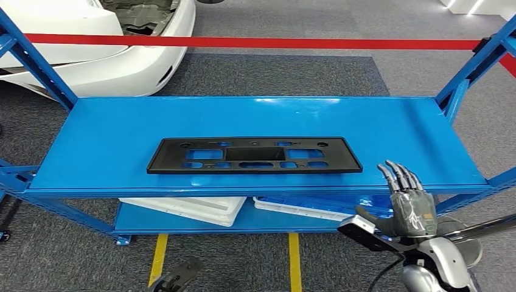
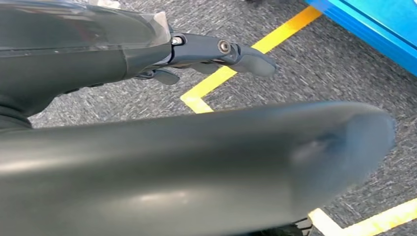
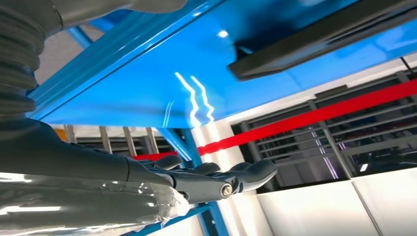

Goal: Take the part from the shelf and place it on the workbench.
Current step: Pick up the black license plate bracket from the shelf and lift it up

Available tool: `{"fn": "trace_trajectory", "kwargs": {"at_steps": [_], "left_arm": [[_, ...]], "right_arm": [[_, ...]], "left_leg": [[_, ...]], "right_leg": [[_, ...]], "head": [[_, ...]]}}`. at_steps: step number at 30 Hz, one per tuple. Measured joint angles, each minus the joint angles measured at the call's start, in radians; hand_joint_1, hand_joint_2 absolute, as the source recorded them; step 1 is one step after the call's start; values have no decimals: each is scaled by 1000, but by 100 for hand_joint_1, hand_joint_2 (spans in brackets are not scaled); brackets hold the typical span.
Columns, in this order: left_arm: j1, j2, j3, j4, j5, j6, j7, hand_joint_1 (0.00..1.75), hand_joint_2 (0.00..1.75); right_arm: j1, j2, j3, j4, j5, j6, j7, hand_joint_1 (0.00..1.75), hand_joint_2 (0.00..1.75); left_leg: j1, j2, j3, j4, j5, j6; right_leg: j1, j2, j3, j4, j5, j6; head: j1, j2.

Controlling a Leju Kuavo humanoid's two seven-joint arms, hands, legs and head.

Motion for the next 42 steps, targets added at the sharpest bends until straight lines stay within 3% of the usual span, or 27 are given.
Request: {"fn": "trace_trajectory", "kwargs": {"at_steps": [9, 23, 33, 42], "left_arm": [[-16, 0, -26, 0, -21, -3, 18, 0, 0], [-26, -1, -62, 0, -36, -19, 38, 0, 0], [-36, -1, -84, 0, -39, -24, 49, 0, 0], [-42, -2, -96, 0, -39, -28, 53, 0, 0]], "right_arm": [[-63, -26, 1, 8, -22, 105, -121, 0, 175], [-300, -21, 141, 134, -36, 293, -91, 0, 175], [-472, 23, 267, 301, -62, 411, -91, 0, 175], [-554, 85, 359, 415, -77, 414, -95, 0, 175]], "left_leg": [[0, 0, 0, 0, 0, 0], [0, 0, 0, 0, 1, 0], [0, 0, 0, 0, 2, 0], [0, 0, 0, 0, 2, 0]], "right_leg": [[0, 0, 0, 0, 0, 0], [0, 0, 0, 2, 0, 0], [0, 0, 0, 2, 0, 0], [0, -1, -1, 3, 0, 0]], "head": [[0, 0], [0, 0], [0, 0], [0, 0]]}}
